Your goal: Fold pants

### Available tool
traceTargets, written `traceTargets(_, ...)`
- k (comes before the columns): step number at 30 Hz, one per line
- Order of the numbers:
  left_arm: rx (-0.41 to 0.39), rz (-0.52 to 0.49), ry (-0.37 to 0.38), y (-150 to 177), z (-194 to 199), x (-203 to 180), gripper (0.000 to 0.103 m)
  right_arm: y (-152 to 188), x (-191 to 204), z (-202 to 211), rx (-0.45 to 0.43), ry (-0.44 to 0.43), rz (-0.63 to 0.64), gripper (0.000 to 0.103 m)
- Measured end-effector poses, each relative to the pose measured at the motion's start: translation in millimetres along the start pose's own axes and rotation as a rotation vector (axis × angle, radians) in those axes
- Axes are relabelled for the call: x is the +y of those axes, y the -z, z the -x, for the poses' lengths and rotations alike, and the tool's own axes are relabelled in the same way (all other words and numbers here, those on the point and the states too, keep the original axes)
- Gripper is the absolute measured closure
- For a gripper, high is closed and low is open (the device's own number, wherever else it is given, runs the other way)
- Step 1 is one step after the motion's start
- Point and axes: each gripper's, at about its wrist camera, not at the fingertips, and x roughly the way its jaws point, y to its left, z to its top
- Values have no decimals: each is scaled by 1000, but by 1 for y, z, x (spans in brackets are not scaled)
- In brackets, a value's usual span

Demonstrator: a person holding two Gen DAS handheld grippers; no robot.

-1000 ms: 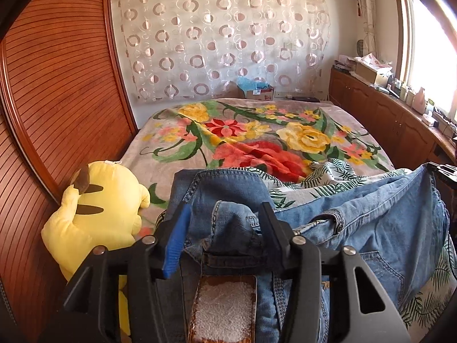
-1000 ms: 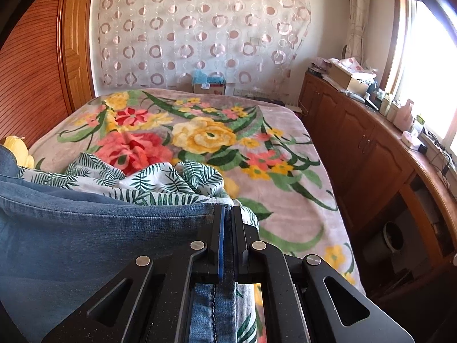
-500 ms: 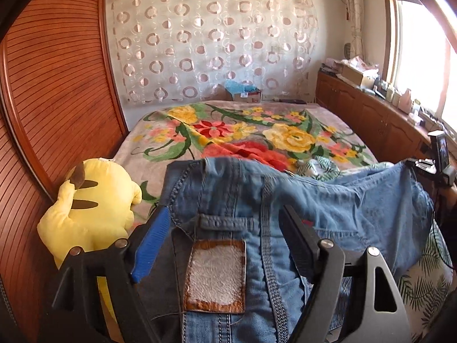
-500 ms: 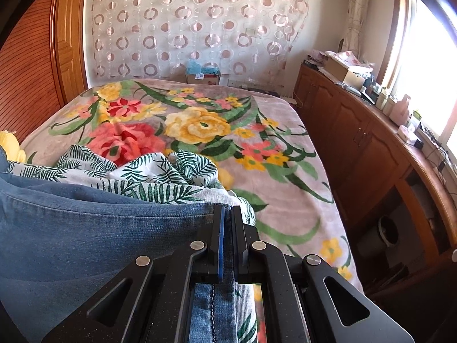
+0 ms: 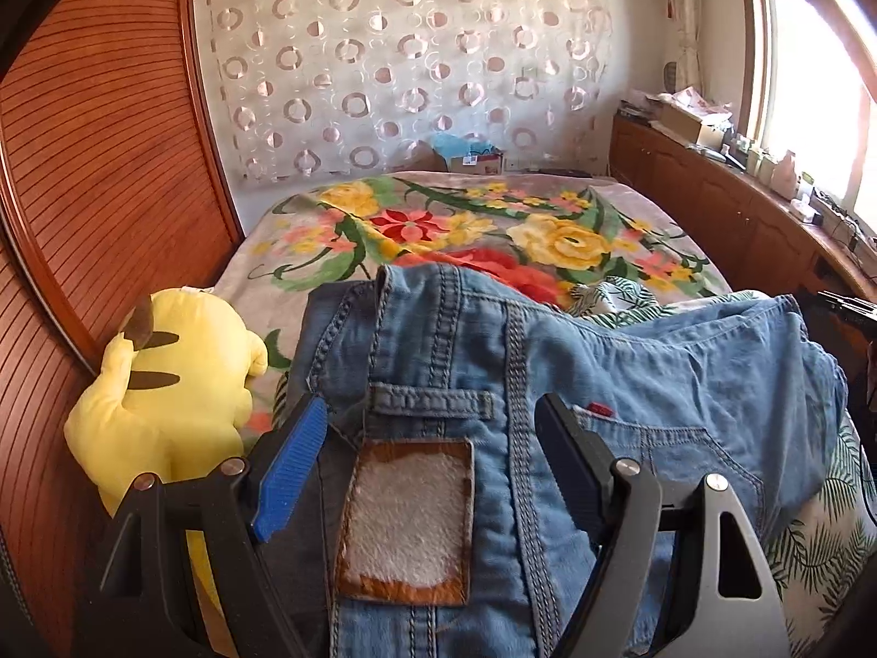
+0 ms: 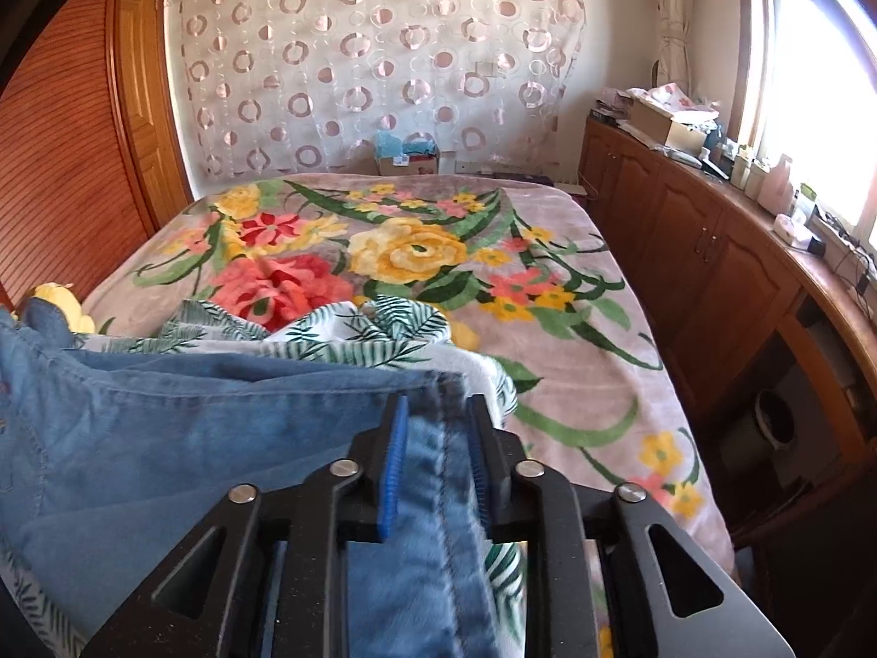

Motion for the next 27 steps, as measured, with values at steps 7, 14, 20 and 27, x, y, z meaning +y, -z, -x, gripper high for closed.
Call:
traceTargets(7,-1,-15,17,18,21,-11,24,27,18,38,-18,-103,9,72)
traceTargets(14,-11,-25,36,35,38,-21,24,57,39,60,-15,-196,43,58)
traceTargets(20,1,-24,39,53,43,-18,24,78,53,62,16,-283,84,54)
traceTargets(27,28,9,20,71,37,-2,24,93,71,55,75,-340,154,46)
